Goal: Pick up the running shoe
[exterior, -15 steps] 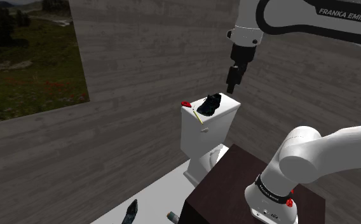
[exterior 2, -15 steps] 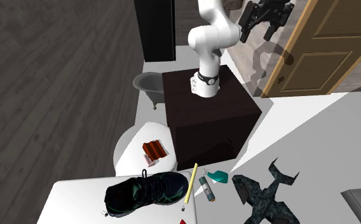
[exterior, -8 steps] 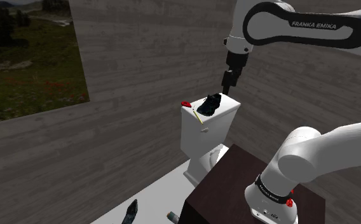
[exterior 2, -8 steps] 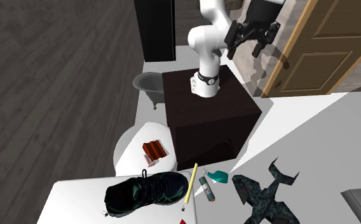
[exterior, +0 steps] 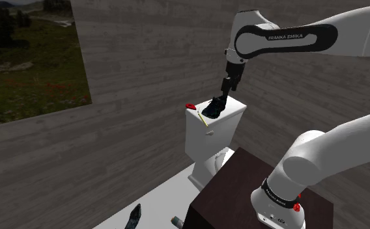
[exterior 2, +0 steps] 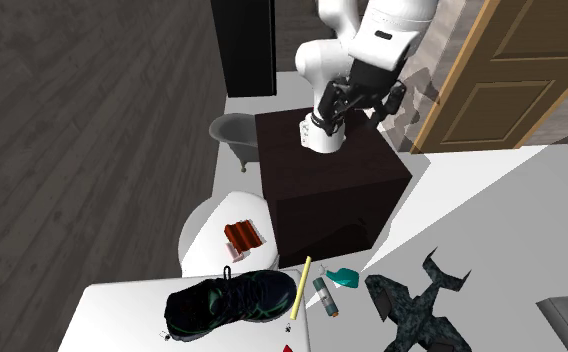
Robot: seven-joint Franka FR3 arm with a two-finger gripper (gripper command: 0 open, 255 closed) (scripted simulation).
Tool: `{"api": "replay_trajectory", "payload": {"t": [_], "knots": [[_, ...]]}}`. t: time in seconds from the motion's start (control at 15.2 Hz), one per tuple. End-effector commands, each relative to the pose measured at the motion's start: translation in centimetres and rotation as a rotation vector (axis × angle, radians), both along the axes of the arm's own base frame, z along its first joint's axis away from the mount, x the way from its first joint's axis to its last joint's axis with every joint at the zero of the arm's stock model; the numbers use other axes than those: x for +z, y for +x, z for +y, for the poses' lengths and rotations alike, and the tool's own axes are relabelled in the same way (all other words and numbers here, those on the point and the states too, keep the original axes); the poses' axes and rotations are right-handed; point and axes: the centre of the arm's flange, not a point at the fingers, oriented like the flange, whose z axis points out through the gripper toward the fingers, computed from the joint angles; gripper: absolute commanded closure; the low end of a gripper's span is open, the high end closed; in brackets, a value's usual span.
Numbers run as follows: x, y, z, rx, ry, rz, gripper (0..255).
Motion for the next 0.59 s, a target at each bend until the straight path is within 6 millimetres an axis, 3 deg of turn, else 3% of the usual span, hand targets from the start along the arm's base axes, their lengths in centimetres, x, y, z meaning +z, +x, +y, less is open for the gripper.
{"api": "replay_trajectory", "payload": {"t": [0.0, 0.53], "knots": [[-1.3, 1.2, -2.1, -0.014, -0.004, -0.004, 0], [-6.5, 5.4, -10.1, -0.072, -0.017, -0.013, 0]]}}
